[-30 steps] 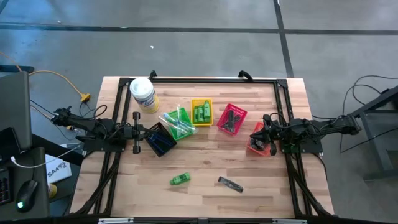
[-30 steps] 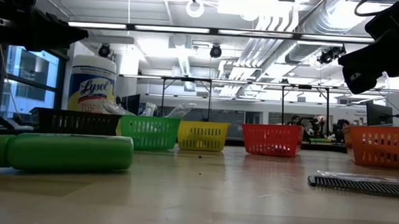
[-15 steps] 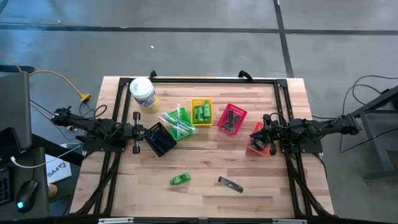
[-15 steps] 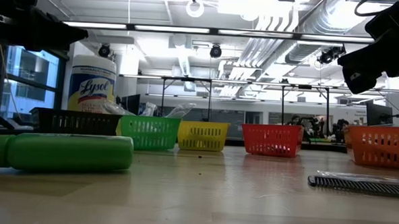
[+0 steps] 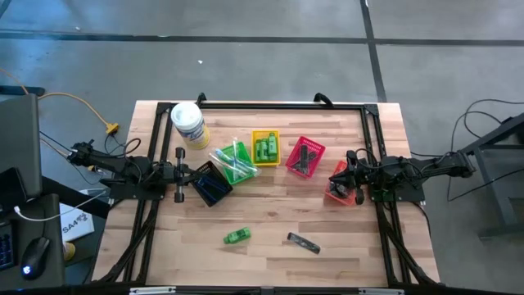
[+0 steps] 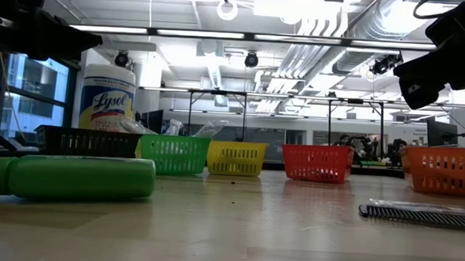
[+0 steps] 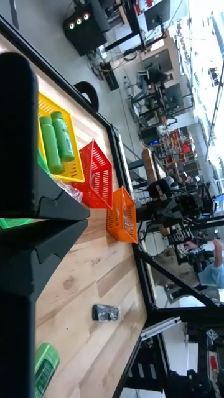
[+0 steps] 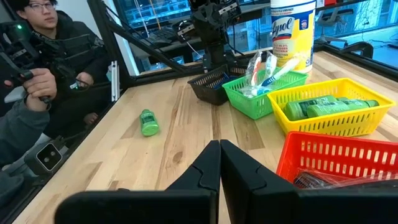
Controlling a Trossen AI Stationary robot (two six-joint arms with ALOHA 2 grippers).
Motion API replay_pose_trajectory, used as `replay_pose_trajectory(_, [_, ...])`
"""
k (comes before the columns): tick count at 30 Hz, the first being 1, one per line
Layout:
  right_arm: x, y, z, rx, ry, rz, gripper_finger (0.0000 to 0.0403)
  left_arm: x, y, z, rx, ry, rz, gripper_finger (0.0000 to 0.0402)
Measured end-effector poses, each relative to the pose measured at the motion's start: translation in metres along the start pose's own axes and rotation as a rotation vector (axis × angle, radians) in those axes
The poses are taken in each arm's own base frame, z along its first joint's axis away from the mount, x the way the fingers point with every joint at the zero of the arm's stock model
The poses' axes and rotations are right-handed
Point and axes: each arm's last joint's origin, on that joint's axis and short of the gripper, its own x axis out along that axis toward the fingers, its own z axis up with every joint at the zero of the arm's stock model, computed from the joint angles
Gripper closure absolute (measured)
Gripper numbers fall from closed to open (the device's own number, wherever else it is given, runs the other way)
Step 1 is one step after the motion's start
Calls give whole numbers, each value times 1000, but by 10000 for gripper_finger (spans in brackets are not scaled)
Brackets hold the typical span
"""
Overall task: Pick & Place Travel size toiletries
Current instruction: Put the black hair comb into the red bin
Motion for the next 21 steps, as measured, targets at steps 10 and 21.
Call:
replay_pose_trajectory(10, [0, 0, 0, -19, 0, 1, 401, 0, 0, 0, 4, 4, 0, 401])
replay_pose_trajectory(21, [0, 0, 0, -4, 1, 3, 401, 0, 0, -1, -2, 6, 0, 401])
